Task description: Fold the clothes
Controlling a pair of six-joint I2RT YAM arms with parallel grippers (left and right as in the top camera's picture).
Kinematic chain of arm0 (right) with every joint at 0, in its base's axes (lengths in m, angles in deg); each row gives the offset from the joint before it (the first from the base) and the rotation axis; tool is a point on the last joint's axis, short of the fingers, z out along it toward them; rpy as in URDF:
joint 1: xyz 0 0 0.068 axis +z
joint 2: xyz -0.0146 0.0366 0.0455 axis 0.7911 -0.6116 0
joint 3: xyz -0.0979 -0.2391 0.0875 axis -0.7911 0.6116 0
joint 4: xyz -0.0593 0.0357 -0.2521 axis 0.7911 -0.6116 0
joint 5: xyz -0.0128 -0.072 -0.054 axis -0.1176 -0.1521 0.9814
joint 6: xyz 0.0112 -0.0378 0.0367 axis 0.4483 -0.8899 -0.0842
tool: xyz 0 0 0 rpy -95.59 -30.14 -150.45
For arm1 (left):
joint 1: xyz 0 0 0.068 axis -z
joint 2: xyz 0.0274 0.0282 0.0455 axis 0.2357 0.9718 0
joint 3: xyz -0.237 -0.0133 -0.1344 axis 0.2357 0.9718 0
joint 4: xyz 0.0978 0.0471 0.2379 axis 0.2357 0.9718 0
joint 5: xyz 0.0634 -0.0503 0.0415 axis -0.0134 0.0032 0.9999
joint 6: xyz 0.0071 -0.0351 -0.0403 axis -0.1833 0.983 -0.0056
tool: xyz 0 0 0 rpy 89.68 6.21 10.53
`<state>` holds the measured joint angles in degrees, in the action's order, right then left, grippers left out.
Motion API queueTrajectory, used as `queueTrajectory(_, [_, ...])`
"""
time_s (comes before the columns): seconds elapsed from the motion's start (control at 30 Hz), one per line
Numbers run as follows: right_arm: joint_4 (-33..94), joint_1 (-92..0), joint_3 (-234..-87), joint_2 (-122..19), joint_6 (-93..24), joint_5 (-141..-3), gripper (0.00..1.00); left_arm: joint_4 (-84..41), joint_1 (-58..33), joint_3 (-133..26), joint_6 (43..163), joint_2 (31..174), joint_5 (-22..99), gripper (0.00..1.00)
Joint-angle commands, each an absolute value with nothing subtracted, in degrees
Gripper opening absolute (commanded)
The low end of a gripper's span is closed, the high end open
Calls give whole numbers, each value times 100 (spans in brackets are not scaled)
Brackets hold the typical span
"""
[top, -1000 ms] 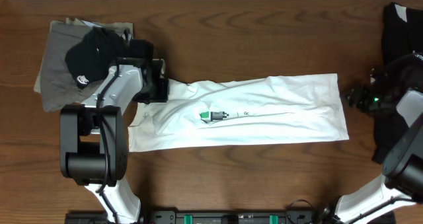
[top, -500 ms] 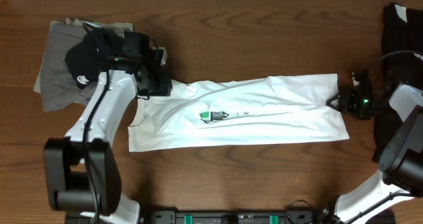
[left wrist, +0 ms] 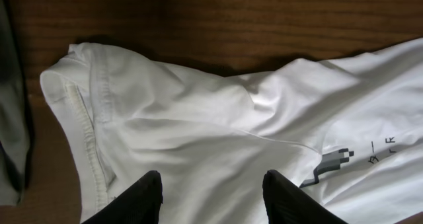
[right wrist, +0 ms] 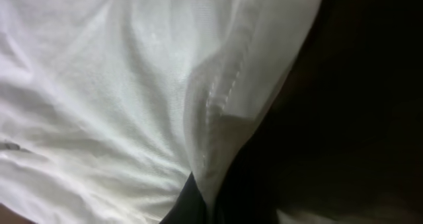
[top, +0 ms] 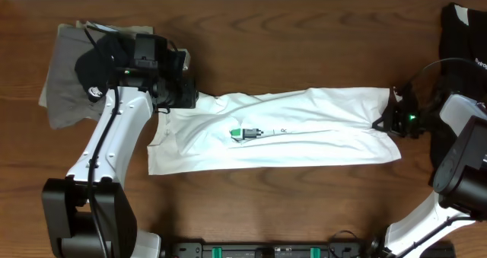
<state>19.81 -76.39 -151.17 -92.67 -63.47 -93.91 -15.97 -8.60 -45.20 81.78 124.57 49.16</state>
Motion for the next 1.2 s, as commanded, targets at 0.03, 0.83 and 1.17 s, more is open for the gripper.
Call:
queueTrajectory(0.03, [1611, -7827, -15515, -9098, -5996, -8843, 1, -1581, -868, -4627, 8206, 12367, 4826, 51])
queueTrajectory(0.83, [285, -6100, -16673, -8003, -5242, -8121, 1, -1579, -868, -4627, 8206, 12367, 4826, 52])
queueTrajectory(1.17, [739, -4369, -16673, -8322, -4442, -8196, 1, -1581, -868, -4627, 8206, 12367, 4826, 52])
